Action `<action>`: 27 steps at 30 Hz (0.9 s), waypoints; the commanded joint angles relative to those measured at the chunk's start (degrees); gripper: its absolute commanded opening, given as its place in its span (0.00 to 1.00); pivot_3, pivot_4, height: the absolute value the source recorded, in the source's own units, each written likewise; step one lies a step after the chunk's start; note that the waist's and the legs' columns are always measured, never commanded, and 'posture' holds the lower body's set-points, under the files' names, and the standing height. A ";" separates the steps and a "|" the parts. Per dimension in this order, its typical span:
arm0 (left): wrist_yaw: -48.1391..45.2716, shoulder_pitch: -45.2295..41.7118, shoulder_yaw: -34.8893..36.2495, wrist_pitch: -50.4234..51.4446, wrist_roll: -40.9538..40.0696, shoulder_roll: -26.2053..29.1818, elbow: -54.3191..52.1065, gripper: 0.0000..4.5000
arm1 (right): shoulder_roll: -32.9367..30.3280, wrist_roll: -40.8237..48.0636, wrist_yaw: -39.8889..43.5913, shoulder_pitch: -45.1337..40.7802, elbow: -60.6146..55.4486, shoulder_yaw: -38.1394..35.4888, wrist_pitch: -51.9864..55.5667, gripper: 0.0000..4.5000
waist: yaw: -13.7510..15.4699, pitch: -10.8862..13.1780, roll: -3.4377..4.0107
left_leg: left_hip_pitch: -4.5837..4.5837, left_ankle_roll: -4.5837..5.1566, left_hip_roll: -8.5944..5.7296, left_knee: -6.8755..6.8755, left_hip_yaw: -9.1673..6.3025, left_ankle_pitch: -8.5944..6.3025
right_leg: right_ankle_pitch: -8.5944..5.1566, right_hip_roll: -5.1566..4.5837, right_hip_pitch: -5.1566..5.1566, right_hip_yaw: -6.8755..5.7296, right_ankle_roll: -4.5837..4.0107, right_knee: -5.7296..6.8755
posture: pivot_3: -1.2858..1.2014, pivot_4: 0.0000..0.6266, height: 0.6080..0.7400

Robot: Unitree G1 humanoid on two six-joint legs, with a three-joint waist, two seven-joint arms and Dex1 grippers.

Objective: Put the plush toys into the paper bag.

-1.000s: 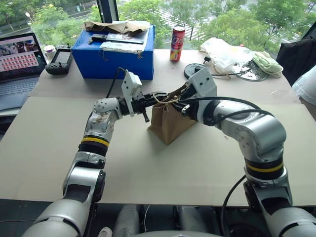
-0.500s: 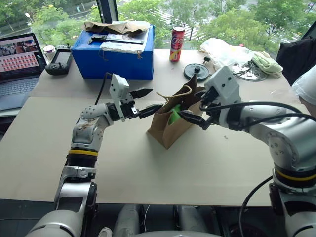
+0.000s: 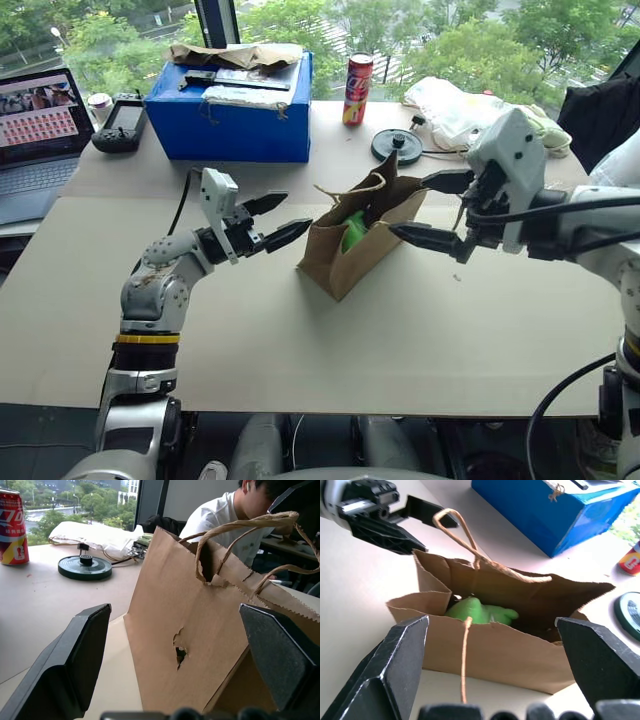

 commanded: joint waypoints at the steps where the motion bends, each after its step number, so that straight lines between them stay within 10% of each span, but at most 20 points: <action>1: -0.84 0.54 -0.14 -0.13 -0.89 0.99 -2.14 1.00 | 1.21 5.00 1.14 -0.01 -2.90 -3.24 -1.72 0.76 | 0.00 0.00 0.00 | 0.00 0.00 0.00 0.00 0.00 0.00 | 0.00 0.00 0.00 0.00 0.00 0.00 | 0.52 0.24 0.99; 11: -2.93 1.85 -3.16 -1.61 0.36 1.43 -1.91 1.00 | 3.24 -0.93 -2.87 4.92 -1.79 13.40 -4.73 0.01 | -0.02 0.00 0.00 | 0.03 0.00 -0.01 0.02 0.00 0.00 | 0.00 -0.03 0.03 0.00 0.00 0.00 | 0.52 0.24 0.99; 27: -4.22 1.24 -11.65 -12.76 9.44 -0.55 3.35 1.00 | 15.46 -15.48 -11.99 -2.04 13.04 23.79 -6.71 0.00 | 0.07 0.00 0.00 | 0.01 -0.01 -0.08 0.02 0.06 0.00 | 0.00 0.03 0.00 0.00 0.00 0.00 | 0.52 0.24 0.99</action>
